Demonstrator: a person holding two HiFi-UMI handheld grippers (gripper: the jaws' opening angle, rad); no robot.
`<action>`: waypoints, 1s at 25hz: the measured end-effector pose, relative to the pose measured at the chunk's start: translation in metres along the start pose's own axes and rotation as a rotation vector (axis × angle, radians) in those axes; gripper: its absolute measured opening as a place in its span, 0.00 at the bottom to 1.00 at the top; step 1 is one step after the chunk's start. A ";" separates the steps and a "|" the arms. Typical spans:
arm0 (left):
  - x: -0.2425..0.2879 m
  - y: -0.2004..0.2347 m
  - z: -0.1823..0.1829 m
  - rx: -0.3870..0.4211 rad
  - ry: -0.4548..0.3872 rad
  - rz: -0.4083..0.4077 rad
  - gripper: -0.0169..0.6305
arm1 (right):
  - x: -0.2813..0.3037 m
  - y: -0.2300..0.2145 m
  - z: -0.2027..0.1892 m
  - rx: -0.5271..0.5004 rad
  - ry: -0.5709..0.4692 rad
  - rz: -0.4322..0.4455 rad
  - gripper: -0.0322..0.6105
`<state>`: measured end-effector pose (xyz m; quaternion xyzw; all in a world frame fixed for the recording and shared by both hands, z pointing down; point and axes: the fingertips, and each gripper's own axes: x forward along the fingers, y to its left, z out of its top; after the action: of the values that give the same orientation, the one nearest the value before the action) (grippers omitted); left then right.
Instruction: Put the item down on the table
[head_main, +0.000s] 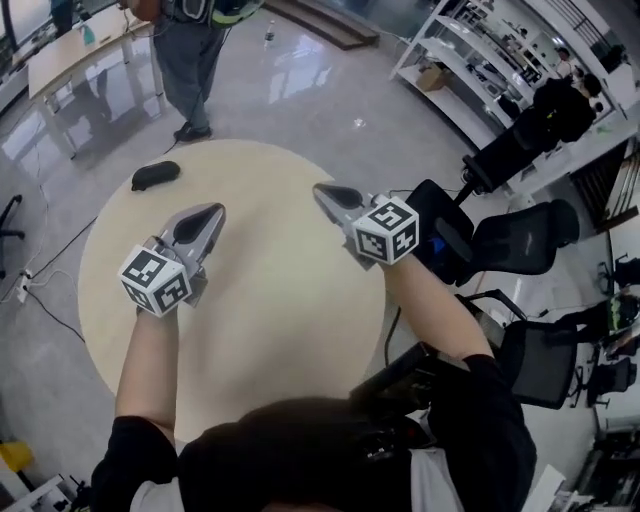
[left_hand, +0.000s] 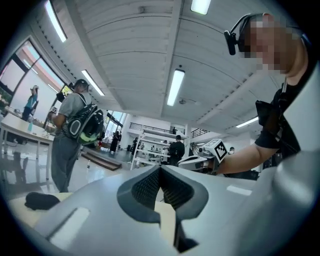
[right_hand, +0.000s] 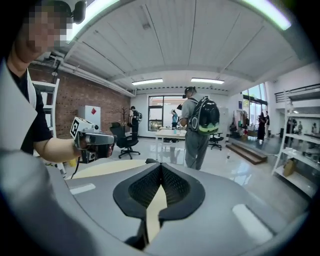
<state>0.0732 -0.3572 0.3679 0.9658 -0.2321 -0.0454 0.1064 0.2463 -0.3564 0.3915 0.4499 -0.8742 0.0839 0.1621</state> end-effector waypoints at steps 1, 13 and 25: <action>0.009 -0.023 0.003 -0.003 -0.001 -0.027 0.02 | -0.030 -0.003 0.000 0.010 -0.011 -0.028 0.07; 0.109 -0.391 0.027 0.059 0.019 -0.428 0.02 | -0.450 0.018 -0.050 0.113 -0.121 -0.421 0.07; 0.088 -0.714 -0.049 -0.010 0.104 -0.709 0.02 | -0.764 0.136 -0.149 0.223 -0.215 -0.711 0.07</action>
<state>0.4713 0.2327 0.2500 0.9868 0.1232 -0.0313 0.1003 0.5815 0.3463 0.2565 0.7460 -0.6612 0.0692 0.0386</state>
